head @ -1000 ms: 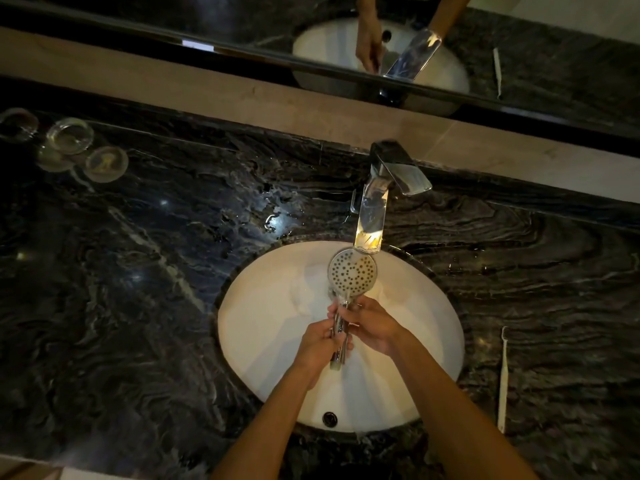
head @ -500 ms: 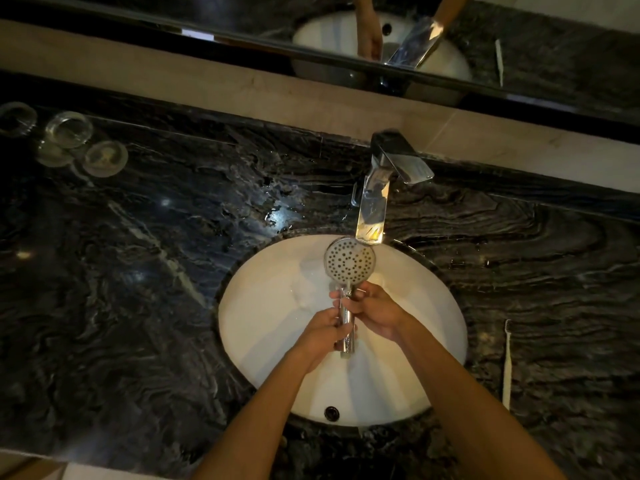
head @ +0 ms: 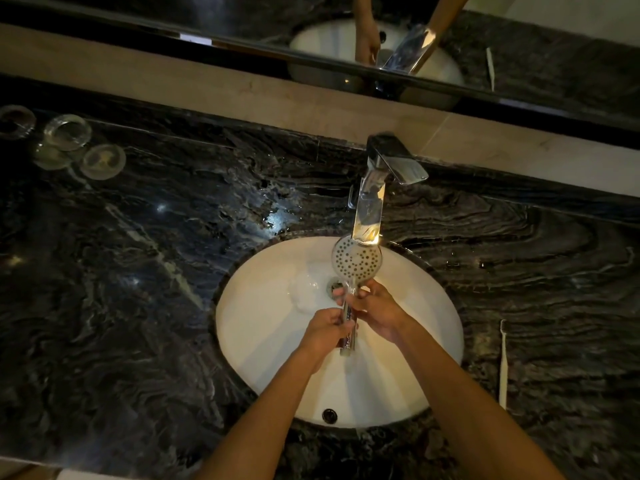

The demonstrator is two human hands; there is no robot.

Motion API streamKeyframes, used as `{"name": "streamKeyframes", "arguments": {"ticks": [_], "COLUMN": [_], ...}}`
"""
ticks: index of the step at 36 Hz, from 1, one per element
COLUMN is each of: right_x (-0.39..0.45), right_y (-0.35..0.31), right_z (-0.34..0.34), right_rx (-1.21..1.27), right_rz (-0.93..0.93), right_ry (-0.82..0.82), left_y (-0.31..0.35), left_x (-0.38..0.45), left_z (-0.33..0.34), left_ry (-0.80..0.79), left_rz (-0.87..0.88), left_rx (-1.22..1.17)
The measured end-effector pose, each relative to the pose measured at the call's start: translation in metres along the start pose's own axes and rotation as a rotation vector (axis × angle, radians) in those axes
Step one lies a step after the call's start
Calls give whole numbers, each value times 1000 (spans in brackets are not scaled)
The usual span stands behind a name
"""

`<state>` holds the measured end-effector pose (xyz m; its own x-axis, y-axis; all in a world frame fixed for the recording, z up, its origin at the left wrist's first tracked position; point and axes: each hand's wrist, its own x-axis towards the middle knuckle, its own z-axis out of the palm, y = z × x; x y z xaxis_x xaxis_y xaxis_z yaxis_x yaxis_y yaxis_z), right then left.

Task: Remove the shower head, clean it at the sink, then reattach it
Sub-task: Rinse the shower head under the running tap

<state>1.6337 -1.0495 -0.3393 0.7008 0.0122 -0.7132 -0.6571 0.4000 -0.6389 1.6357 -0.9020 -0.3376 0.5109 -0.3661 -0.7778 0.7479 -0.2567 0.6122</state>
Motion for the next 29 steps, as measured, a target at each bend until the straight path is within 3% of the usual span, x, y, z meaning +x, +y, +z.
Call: {"name": "streamKeyframes", "arguments": {"ticks": [16, 29], "right_x": [-3, 1], "right_y": [-1, -9], "right_z": [2, 12], "right_rx": [-67, -81], "right_rz": [120, 112], "right_ry": [6, -12], "left_y": [1, 10], "left_x": [-9, -8], "left_z": [-2, -14], "left_ry": [-80, -180], "left_rz": [-106, -172], "left_rx": [-82, -165]}}
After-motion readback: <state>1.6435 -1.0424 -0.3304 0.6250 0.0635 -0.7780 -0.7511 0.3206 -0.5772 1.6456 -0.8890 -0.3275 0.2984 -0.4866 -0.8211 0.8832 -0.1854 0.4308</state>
